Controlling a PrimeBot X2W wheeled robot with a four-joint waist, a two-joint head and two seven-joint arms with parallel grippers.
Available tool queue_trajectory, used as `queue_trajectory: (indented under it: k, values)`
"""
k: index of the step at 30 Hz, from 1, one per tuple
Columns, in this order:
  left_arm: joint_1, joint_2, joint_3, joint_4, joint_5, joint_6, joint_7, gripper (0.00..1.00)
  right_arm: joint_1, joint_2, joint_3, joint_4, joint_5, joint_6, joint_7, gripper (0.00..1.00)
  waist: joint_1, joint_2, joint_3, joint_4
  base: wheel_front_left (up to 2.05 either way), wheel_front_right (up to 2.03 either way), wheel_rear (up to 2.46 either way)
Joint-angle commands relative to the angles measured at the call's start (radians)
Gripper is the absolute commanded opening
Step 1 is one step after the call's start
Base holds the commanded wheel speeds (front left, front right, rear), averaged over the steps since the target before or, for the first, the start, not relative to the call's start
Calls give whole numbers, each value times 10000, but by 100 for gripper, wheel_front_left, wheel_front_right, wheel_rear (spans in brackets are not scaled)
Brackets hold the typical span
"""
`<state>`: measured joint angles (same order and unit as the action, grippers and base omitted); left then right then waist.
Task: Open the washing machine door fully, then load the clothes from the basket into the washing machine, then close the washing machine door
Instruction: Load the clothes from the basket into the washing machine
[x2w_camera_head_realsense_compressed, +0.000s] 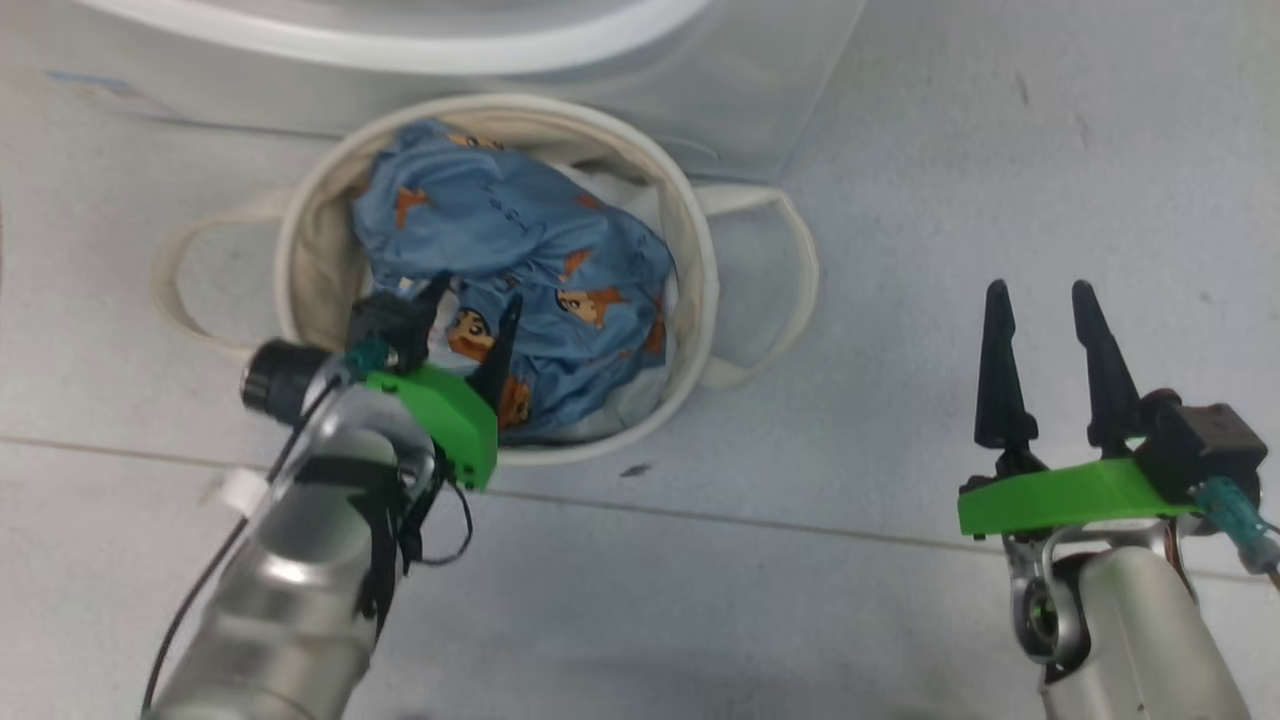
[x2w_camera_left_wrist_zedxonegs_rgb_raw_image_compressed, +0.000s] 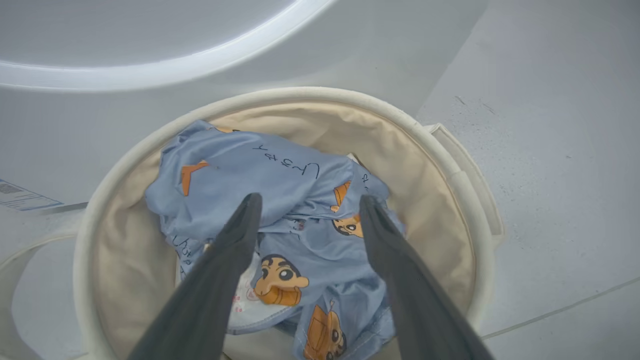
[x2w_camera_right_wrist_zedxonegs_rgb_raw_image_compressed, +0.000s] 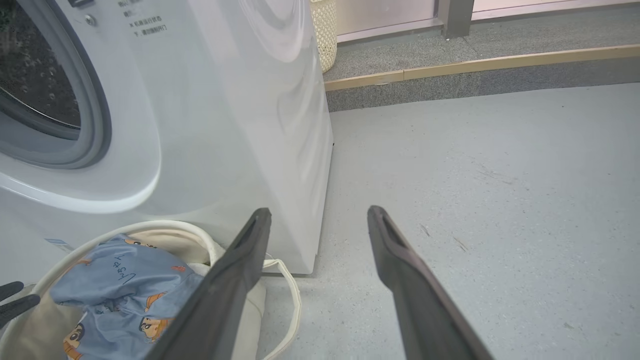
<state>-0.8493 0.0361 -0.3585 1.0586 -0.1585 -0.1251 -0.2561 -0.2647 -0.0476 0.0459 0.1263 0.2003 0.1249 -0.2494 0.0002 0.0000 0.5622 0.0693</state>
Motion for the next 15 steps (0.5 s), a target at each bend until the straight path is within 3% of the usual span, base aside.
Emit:
queue_trajectory:
  k: [1,8,15]
  values:
    - [-193,341,90,48,71,-54,-57,100,-25,-26,175,-350,-97,58,-124,100,-2,0,810,-383,0,0,0]
    - [-2023,633,-523,1503,634,84,-57,100,-447,-26,93,-497,-75,58,-124,100,-2,0,1989,-761,0,0,0]
    - [-2782,576,-1050,2100,1045,314,142,100,-640,-26,-18,-522,-96,58,-124,100,-2,0,2549,-774,0,0,0]
